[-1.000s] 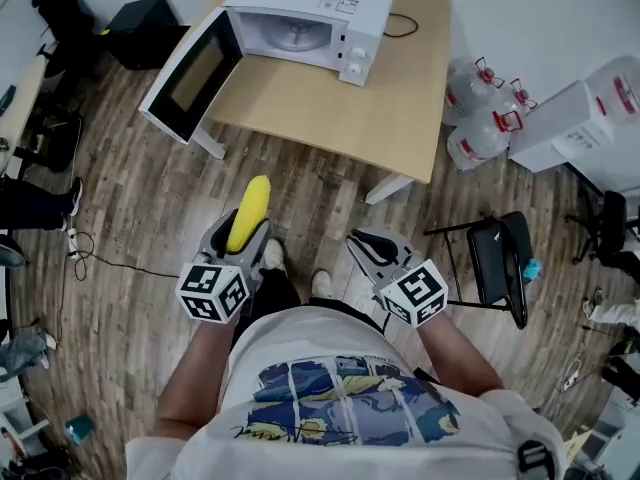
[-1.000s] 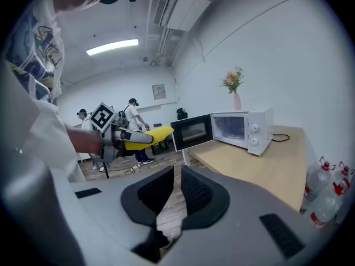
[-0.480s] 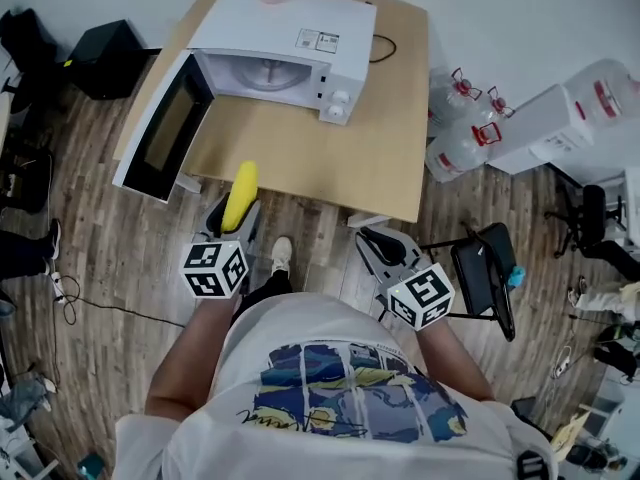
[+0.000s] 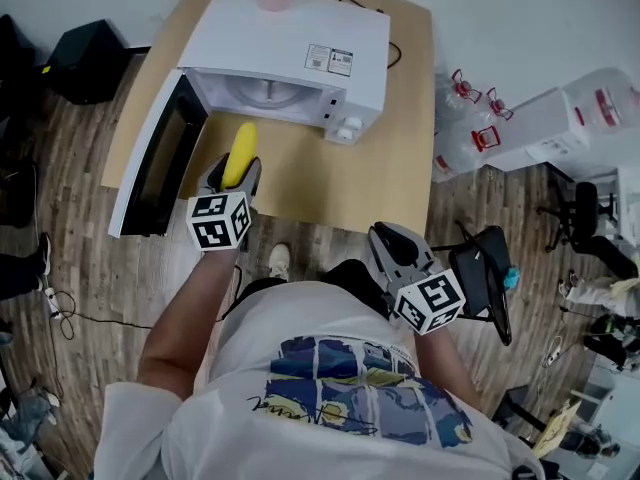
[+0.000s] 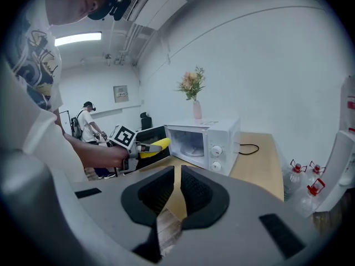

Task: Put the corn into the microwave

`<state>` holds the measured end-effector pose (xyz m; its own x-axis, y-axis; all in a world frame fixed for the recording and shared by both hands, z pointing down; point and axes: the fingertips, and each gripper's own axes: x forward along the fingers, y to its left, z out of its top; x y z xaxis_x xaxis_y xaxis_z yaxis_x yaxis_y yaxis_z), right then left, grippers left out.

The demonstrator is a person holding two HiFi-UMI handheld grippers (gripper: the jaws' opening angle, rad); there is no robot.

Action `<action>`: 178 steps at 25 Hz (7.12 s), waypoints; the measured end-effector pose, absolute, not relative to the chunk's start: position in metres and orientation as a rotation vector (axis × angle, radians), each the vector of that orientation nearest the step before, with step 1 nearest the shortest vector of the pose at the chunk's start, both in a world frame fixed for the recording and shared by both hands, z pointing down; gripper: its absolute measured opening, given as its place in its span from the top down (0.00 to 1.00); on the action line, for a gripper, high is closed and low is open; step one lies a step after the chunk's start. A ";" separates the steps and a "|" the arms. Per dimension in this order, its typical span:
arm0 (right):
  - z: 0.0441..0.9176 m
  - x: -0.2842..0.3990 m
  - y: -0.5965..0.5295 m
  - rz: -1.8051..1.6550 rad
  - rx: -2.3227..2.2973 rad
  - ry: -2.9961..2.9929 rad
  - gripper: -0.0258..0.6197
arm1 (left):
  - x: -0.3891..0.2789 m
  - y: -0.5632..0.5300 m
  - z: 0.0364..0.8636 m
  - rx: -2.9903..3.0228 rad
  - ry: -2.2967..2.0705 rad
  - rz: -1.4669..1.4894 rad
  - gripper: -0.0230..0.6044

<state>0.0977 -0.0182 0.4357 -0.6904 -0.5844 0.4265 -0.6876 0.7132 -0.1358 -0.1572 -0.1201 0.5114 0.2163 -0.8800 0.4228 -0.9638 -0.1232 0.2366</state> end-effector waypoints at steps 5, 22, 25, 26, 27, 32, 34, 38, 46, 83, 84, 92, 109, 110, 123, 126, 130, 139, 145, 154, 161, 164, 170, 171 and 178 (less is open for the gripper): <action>0.438 0.126 -0.047 0.419 1.014 -2.521 0.90 | -0.172 -0.178 0.530 2.000 -1.776 0.273 0.56; 0.429 0.213 -0.095 0.460 1.197 -2.393 0.90 | -0.202 -0.322 0.592 1.888 -1.917 0.445 0.56; 0.429 0.217 -0.093 0.470 1.219 -2.363 0.90 | -0.207 -0.339 0.599 1.890 -1.928 0.478 0.56; 0.428 0.217 -0.093 0.473 1.225 -2.355 0.90 | -0.209 -0.344 0.601 1.891 -1.927 0.492 0.56; 0.429 0.218 -0.092 0.477 1.232 -2.346 0.90 | -0.210 -0.348 0.605 1.893 -1.924 0.505 0.56; 0.434 0.219 -0.089 0.509 1.268 -2.306 0.90 | -0.212 -0.365 0.617 1.918 -1.908 0.557 0.56; 0.436 0.216 -0.087 0.515 1.270 -2.296 0.90 | -0.212 -0.368 0.620 1.927 -1.907 0.583 0.56; 0.438 0.217 -0.083 0.531 1.285 -2.275 0.90 | -0.212 -0.374 0.623 1.946 -1.917 0.615 0.56; 0.436 0.221 -0.078 0.528 1.321 -2.255 0.90 | -0.213 -0.380 0.624 1.935 -1.968 0.661 0.55; 0.443 0.222 -0.120 0.465 0.958 -2.454 0.90 | -0.202 -0.277 0.625 1.736 -2.017 0.605 0.44; 0.444 0.222 -0.122 0.460 0.939 -2.463 0.90 | -0.202 -0.272 0.625 1.725 -2.021 0.599 0.44; 0.446 0.218 -0.138 0.422 0.789 -2.519 0.90 | -0.187 -0.230 0.626 1.664 -2.016 0.588 0.44; 0.447 0.174 -0.147 0.373 0.495 -2.603 0.91 | -0.096 -0.137 0.610 1.763 -1.747 0.448 0.60; 0.447 0.172 -0.148 0.375 0.488 -2.606 0.91 | -0.093 -0.132 0.607 1.767 -1.741 0.447 0.64; 0.449 0.139 -0.135 0.383 0.457 -2.626 0.92 | -0.054 -0.105 0.553 1.979 -1.571 0.423 0.95; 0.449 0.132 -0.130 0.386 0.472 -2.626 0.92 | -0.045 -0.105 0.535 2.057 -1.514 0.389 0.95; 0.446 0.121 -0.123 0.385 0.489 -2.626 0.93 | -0.040 -0.104 0.513 2.126 -1.457 0.348 0.95; 0.442 0.101 -0.104 0.376 0.567 -2.612 0.94 | -0.040 -0.094 0.474 2.267 -1.325 0.257 0.95; 0.441 0.077 -0.091 0.379 0.626 -2.605 0.94 | -0.053 -0.085 0.457 2.353 -1.251 0.259 0.95; 0.442 0.051 -0.067 0.406 0.775 -2.591 0.94 | -0.071 -0.071 0.451 2.472 -1.115 0.298 0.95; 0.443 0.048 -0.045 0.407 0.830 -2.568 0.94 | -0.068 -0.063 0.451 2.518 -1.043 0.302 0.95; 0.441 0.047 -0.042 0.390 0.848 -2.565 0.94 | -0.064 -0.059 0.451 2.537 -1.021 0.304 0.95; 0.436 0.049 -0.035 0.365 0.865 -2.553 0.94 | -0.060 -0.058 0.453 2.542 -0.994 0.302 0.95; 0.436 0.051 -0.035 0.364 0.870 -2.548 0.95 | -0.058 -0.058 0.453 2.546 -0.991 0.302 0.95; 0.436 0.053 -0.032 0.350 0.891 -2.535 0.95 | -0.054 -0.056 0.455 2.559 -0.965 0.307 0.95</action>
<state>0.0526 -0.0320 0.4360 -0.7021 -0.5329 0.4724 -0.6410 0.7618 -0.0933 -0.0537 -0.0561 0.4549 0.7397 -0.5851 0.3325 -0.6697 -0.6887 0.2778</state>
